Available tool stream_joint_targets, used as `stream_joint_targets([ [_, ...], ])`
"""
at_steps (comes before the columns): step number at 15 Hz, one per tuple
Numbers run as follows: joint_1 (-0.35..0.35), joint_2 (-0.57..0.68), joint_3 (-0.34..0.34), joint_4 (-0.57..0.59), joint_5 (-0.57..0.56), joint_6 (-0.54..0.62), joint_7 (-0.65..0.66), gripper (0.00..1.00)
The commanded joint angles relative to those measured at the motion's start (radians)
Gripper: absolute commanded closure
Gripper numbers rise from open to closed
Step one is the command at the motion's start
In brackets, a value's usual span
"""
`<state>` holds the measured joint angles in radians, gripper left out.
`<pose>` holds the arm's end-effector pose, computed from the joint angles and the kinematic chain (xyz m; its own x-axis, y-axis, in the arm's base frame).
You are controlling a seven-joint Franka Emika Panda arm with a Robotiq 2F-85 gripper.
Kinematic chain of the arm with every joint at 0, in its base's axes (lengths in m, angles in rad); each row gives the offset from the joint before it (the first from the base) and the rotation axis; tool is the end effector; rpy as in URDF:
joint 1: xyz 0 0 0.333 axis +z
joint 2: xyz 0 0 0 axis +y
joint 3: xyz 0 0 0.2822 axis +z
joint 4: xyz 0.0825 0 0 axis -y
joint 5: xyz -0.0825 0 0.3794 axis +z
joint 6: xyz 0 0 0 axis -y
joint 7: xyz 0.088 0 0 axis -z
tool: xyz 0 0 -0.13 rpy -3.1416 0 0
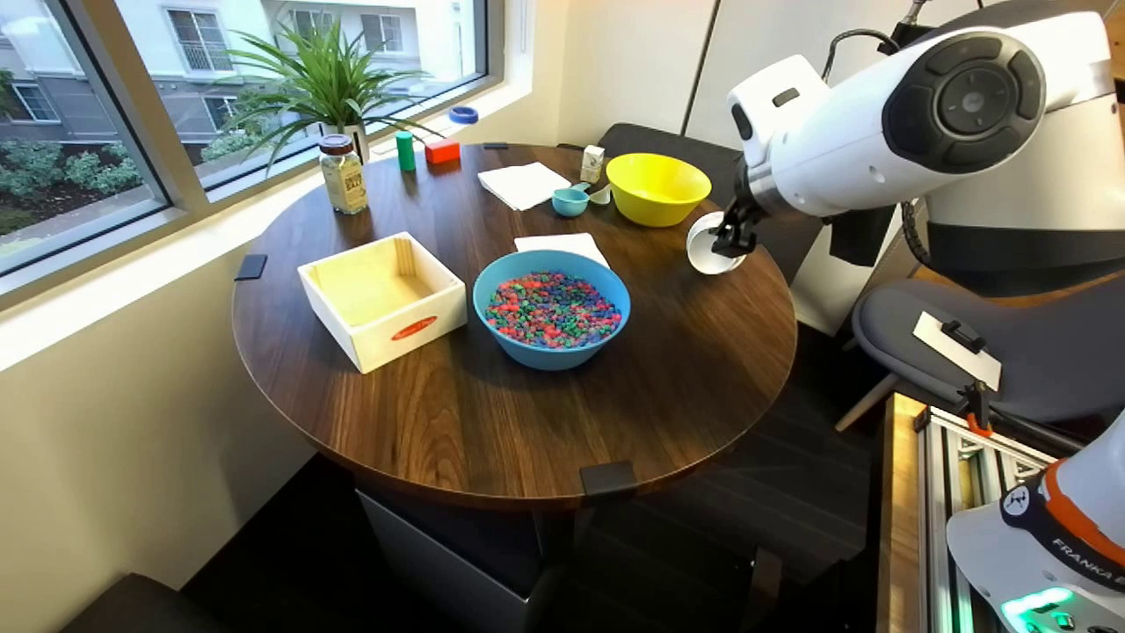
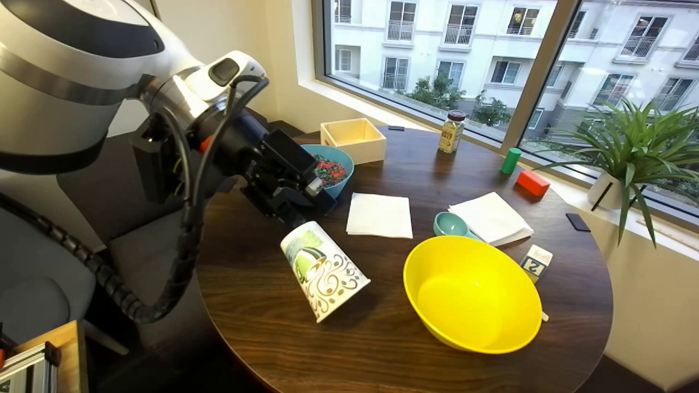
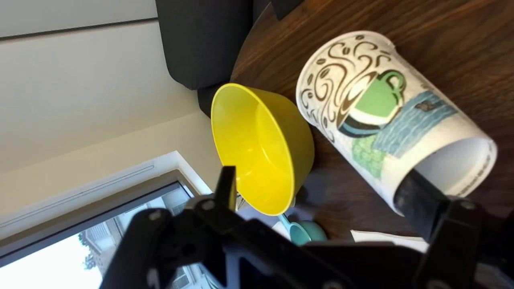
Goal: Place the coffee cup upright
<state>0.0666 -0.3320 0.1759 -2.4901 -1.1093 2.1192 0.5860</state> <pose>0.4513 0.0501 0.3829 0.9127 0.3733 0.1662 0.0892 -0.5789 0.8105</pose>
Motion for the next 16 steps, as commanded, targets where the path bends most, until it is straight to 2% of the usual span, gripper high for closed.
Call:
stream_joint_targets([
  [1,0.016,0.01,-0.03,0.012,0.03,0.034,0.028,0.0],
  [4,0.017,0.017,-0.051,0.015,0.071,0.096,0.025,0.0],
  [8,0.004,0.036,-0.082,0.016,0.185,0.225,0.0,0.0],
  [12,-0.013,0.041,-0.097,0.017,0.269,0.3,-0.022,0.0],
  [16,-0.014,-0.007,-0.127,0.017,0.488,0.293,-0.142,0.0],
])
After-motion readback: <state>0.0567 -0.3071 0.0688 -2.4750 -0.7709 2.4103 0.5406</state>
